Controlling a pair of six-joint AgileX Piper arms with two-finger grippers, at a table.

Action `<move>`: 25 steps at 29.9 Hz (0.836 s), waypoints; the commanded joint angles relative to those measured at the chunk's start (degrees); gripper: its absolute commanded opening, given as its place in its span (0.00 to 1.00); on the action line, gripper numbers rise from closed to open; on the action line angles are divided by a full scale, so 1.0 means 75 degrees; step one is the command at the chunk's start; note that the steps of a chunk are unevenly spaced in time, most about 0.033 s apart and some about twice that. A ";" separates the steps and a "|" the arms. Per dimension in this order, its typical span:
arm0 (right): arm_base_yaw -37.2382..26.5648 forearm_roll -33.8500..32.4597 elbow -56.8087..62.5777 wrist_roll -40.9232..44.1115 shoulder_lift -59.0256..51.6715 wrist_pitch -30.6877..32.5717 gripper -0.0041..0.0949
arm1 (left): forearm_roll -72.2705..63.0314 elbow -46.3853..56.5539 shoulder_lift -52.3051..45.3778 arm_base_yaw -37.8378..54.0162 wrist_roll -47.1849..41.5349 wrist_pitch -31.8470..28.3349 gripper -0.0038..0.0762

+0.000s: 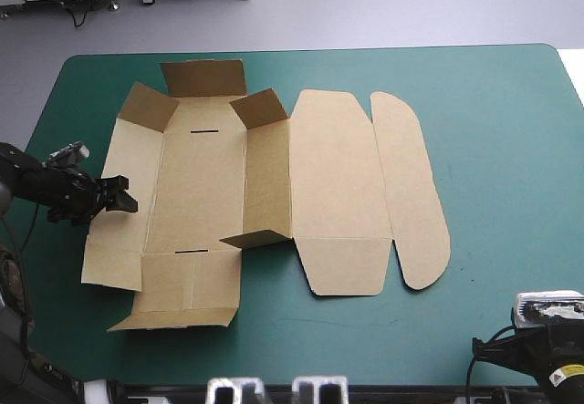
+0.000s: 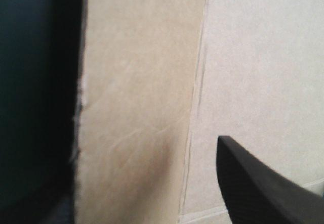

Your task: Fold the box

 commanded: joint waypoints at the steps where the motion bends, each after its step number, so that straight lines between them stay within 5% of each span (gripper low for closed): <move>1: 0.0037 0.0041 -0.0164 -0.0008 0.0086 -0.0437 0.02 | -0.0263 -0.0168 -0.0120 -0.0282 0.0016 0.0099 0.60; 4: 0.0037 0.0041 -0.0164 -0.0008 0.0086 -0.0437 0.02 | -0.0345 -0.0168 -0.0046 -0.0360 0.0016 0.0271 0.58; 7: 0.0037 0.0041 -0.0164 -0.0008 0.0086 -0.0437 0.02 | -0.0172 -0.0168 -0.0046 -0.0410 0.0016 0.0300 0.45; 11: 0.0037 0.0041 -0.0164 -0.0008 0.0086 -0.0437 0.02 | 0.0417 -0.0168 -0.0046 -0.0410 -0.0158 0.0488 0.04; 19: 0.0037 0.0041 -0.0164 -0.0008 0.0086 -0.0437 0.02 | 0.1158 -0.0838 -0.0129 -0.0767 0.0950 0.1234 0.04; 25: 0.0037 0.0056 -0.0164 -0.0008 0.0086 -0.0437 0.02 | 0.2339 -0.1627 -0.0248 -0.2102 0.0951 0.0647 0.04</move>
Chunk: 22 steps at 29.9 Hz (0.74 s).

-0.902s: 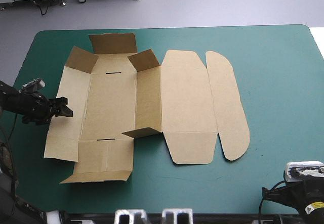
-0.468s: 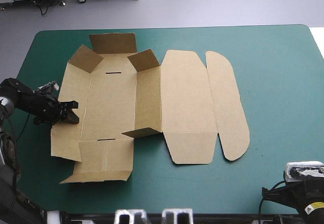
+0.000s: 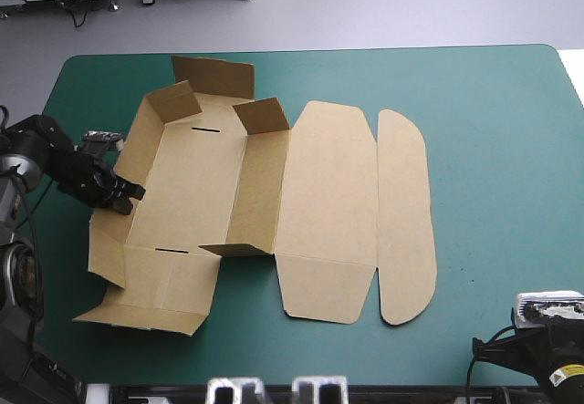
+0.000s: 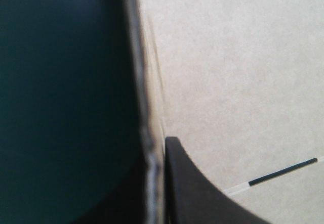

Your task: Fold the box

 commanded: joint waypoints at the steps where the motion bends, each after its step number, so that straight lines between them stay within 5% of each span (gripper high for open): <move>1: 0.0037 0.0056 -0.0164 -0.0008 0.0086 -0.0437 0.02 | 0.0363 -0.0642 -0.0403 -0.0862 0.0196 -0.0090 0.04; 22: 0.0037 0.0072 -0.0164 -0.0008 0.0086 -0.0437 0.02 | 0.1460 -0.2292 -0.0403 -0.4721 0.3468 -0.4276 0.04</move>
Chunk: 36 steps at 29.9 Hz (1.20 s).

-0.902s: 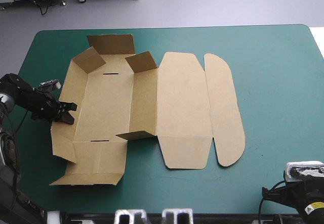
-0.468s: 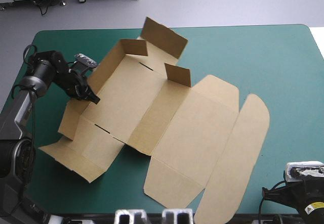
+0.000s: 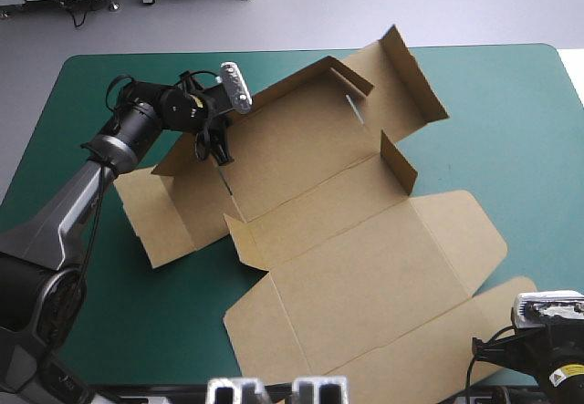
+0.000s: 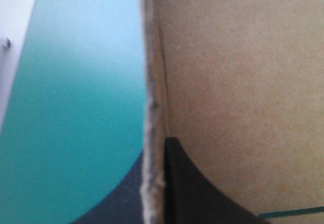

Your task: Fold the box

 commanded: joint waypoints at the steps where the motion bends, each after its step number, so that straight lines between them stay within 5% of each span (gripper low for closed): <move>1: 0.0037 0.0066 -0.0164 -0.0008 0.0086 -0.0437 0.02 | 0.0344 -0.0483 -0.0400 -0.0575 0.0561 -0.1073 0.04; 13: 0.0037 0.0052 -0.0551 -0.0008 0.0086 -0.0422 0.02 | 0.1844 -0.0524 -0.0727 -0.2343 0.0245 -0.1249 0.04; 29: 0.0037 0.0652 -0.4743 0.0079 0.3395 -0.0201 0.02 | 0.7655 0.2588 -0.2411 -0.4346 -0.5611 -0.1927 0.04; 36: 0.0037 0.1411 -0.6598 0.0064 0.5450 -0.0150 0.02 | 1.0983 0.3632 -0.2597 -0.5599 -0.8618 -0.0789 0.04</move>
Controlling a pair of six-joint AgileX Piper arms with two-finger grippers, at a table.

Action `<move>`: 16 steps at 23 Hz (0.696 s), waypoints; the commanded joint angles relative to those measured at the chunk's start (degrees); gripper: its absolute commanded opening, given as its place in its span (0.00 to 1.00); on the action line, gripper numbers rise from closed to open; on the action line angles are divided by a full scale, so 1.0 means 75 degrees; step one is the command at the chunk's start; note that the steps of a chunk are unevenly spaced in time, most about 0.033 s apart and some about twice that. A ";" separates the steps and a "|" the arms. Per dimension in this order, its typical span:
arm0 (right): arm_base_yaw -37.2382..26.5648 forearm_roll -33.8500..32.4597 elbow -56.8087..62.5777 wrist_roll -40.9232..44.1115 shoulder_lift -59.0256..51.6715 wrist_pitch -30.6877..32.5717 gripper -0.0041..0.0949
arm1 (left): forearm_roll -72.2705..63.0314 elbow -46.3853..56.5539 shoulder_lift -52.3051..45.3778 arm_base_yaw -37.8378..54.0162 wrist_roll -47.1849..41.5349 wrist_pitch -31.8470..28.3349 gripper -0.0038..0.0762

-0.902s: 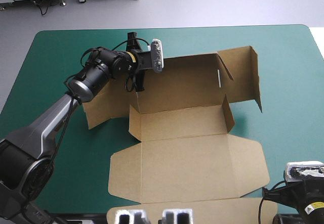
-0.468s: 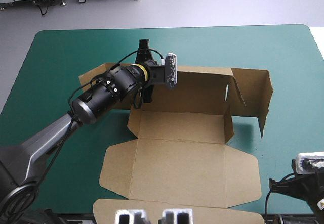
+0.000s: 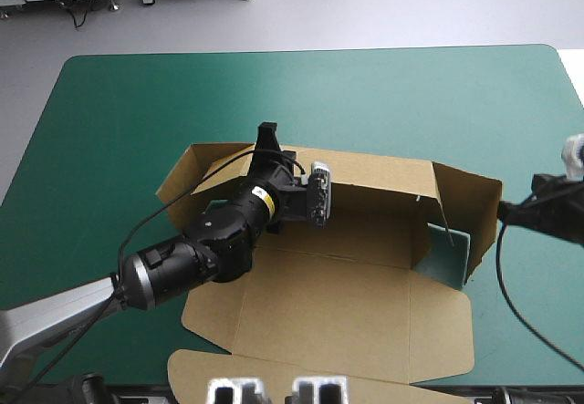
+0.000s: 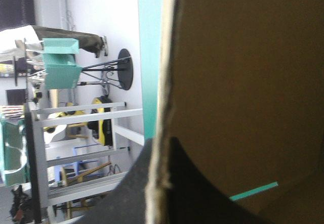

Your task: Fold the box

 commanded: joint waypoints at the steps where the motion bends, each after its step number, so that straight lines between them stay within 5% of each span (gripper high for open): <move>1: 0.0037 0.0484 -0.0955 -0.0039 0.0984 -0.0361 0.02 | 0.1819 0.0193 -0.0321 -0.0528 -0.1686 0.0569 0.04; 6: 0.0037 0.0640 -0.1670 -0.0070 0.2378 0.0023 0.02 | 0.2809 0.0575 -0.0321 -0.0825 -0.2873 0.1058 0.04; 11: 0.0037 0.1219 -0.1839 -0.0425 0.3947 0.0122 0.02 | 0.2846 0.0605 -0.0321 -0.0825 -0.3021 0.1109 0.04; 16: 0.0037 0.1329 -0.1572 -0.0675 0.4834 0.1093 0.02 | 0.2832 0.0605 -0.0311 -0.0825 -0.3190 0.1118 0.04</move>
